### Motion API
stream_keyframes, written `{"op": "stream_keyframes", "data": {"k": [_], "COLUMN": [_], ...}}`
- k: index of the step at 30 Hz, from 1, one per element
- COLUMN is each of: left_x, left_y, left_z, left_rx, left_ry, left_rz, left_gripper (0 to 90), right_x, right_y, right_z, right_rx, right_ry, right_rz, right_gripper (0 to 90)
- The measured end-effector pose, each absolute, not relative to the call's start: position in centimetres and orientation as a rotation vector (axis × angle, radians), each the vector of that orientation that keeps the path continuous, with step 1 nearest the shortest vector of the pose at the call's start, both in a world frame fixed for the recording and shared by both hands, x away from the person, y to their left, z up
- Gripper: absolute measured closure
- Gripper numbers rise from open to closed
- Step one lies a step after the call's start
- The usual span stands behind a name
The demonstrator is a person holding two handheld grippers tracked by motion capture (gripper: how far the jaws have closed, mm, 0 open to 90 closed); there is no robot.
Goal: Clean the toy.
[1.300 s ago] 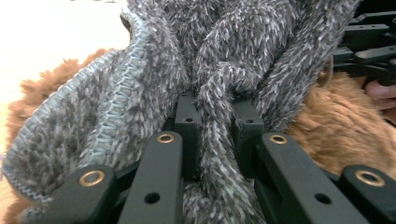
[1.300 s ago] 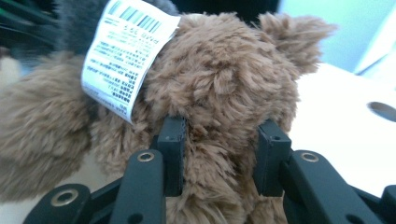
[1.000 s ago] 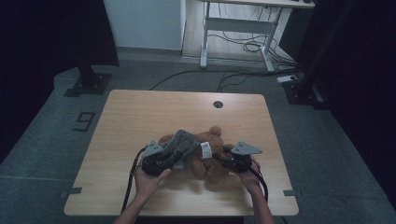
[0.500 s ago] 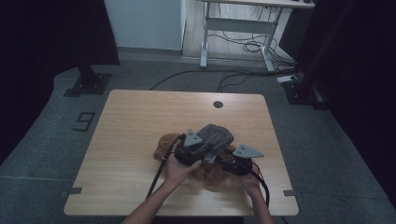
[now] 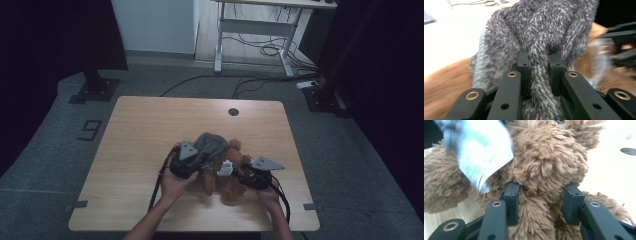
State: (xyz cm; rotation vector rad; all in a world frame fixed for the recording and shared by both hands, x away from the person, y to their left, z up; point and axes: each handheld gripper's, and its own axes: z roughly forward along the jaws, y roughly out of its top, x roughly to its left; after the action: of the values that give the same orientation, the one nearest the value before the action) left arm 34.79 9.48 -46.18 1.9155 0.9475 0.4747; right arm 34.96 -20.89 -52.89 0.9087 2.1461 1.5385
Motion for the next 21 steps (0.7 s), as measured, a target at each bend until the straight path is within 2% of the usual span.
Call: {"op": "stream_keyframes", "data": {"k": [4, 8, 21], "left_x": [34.6, 34.6, 35.9], "left_y": [13.7, 16.6, 19.1], "left_z": [-46.7, -47.7, -51.7], "left_rx": [1.815, 1.784, 1.892], "left_ry": [1.017, 1.09, 1.259], "left_rz": [0.47, 0.444, 0.356], "left_gripper": [76.3, 76.1, 76.3], "right_x": [34.9, 35.0, 35.1], "right_y": [-20.9, -20.9, -20.9], "right_z": [-52.9, -53.0, -53.1], "right_rx": [0.905, 0.912, 0.928], "right_ry": [2.144, 2.142, 2.138], "right_rz": [1.549, 1.562, 1.583], "right_gripper": [56.0, 56.0, 56.1]}}
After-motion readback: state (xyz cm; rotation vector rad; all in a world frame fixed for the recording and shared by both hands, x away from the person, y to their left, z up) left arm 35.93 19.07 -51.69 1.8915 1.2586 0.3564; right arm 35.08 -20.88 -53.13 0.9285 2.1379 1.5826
